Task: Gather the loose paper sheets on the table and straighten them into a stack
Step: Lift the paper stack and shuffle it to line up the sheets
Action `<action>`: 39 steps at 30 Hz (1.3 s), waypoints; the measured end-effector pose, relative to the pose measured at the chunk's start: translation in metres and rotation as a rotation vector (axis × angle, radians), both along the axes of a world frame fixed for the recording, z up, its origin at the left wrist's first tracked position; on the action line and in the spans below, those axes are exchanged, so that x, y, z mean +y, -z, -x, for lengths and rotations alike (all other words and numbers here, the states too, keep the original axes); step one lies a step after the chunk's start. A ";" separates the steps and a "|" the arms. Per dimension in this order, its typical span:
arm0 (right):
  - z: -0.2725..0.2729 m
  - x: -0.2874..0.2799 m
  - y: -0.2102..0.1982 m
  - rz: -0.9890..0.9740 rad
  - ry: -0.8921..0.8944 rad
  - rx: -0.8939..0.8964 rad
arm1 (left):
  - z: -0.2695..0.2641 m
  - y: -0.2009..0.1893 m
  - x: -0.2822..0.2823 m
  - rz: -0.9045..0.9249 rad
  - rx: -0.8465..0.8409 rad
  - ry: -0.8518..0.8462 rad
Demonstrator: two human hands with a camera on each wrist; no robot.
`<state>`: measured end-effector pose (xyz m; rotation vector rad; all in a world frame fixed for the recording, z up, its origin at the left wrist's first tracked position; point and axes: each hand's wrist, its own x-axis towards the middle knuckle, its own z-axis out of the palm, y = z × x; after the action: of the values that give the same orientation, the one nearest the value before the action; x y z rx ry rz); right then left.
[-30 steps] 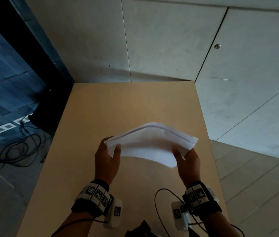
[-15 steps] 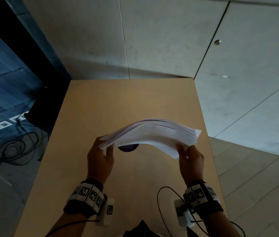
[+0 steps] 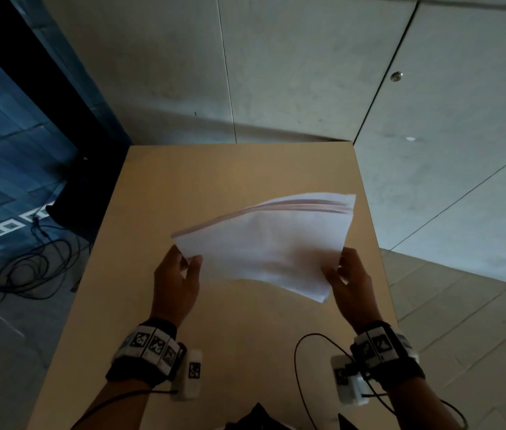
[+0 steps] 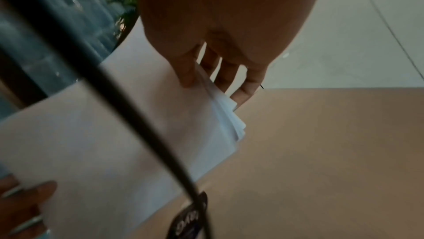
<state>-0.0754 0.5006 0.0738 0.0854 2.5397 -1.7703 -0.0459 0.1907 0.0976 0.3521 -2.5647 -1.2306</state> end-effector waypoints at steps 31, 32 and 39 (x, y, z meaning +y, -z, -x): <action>-0.006 -0.007 0.003 0.198 -0.276 -0.281 | 0.001 -0.037 -0.004 -0.160 0.075 -0.001; -0.006 -0.008 0.005 0.181 -0.277 -0.292 | 0.001 -0.037 -0.004 -0.166 0.073 0.007; 0.000 -0.004 0.006 0.247 -0.300 -0.356 | 0.002 -0.042 -0.007 -0.204 0.044 0.048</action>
<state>-0.0750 0.4968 0.0682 0.0075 1.9618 -1.7482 -0.0484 0.1834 0.1395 0.3024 -2.4297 -1.5057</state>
